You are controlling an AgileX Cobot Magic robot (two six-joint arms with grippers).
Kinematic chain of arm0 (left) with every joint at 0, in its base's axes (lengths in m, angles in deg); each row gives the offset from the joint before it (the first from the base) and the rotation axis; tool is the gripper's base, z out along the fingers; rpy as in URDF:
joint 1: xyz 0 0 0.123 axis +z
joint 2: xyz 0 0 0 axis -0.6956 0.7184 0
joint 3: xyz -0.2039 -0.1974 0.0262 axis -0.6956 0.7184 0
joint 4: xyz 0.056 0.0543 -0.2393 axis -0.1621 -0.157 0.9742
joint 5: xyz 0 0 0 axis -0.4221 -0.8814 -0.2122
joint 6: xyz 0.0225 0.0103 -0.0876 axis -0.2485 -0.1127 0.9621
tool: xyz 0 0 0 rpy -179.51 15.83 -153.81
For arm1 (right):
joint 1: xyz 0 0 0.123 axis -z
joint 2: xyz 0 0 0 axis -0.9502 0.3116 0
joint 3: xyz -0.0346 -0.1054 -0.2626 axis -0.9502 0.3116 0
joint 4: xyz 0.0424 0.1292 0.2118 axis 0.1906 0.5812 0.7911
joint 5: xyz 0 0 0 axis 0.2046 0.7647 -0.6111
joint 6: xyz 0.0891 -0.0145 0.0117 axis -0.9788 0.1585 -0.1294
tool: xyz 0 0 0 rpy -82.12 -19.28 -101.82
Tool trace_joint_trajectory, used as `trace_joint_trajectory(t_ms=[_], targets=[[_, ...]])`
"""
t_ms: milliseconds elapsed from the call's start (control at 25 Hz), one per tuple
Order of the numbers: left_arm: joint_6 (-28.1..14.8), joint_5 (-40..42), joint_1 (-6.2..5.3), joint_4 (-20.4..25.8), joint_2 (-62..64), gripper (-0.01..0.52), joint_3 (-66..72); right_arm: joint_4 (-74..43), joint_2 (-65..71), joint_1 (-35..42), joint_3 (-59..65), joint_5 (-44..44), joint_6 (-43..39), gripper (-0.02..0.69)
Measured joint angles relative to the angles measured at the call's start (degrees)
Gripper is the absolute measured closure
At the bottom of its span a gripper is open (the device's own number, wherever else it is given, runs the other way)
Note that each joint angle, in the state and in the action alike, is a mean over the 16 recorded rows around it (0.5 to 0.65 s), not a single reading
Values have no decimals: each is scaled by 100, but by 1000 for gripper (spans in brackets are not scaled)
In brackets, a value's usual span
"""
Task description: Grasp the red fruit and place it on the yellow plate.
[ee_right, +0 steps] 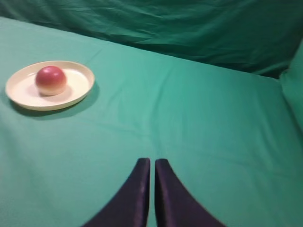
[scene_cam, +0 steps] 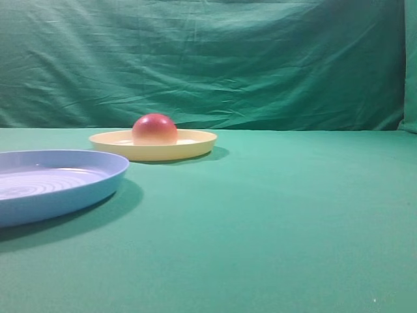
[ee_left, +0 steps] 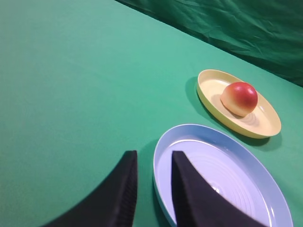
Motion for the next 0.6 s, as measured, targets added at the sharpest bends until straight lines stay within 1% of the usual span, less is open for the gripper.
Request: trace_joint_trajectory(t_ms=[240, 600], targets=[[0, 0, 0, 0, 0, 357, 0, 12, -626, 511, 936, -410, 0, 665], [0, 0, 0, 0, 0, 357, 0, 16, -952, 671, 1696, -695, 0, 665]])
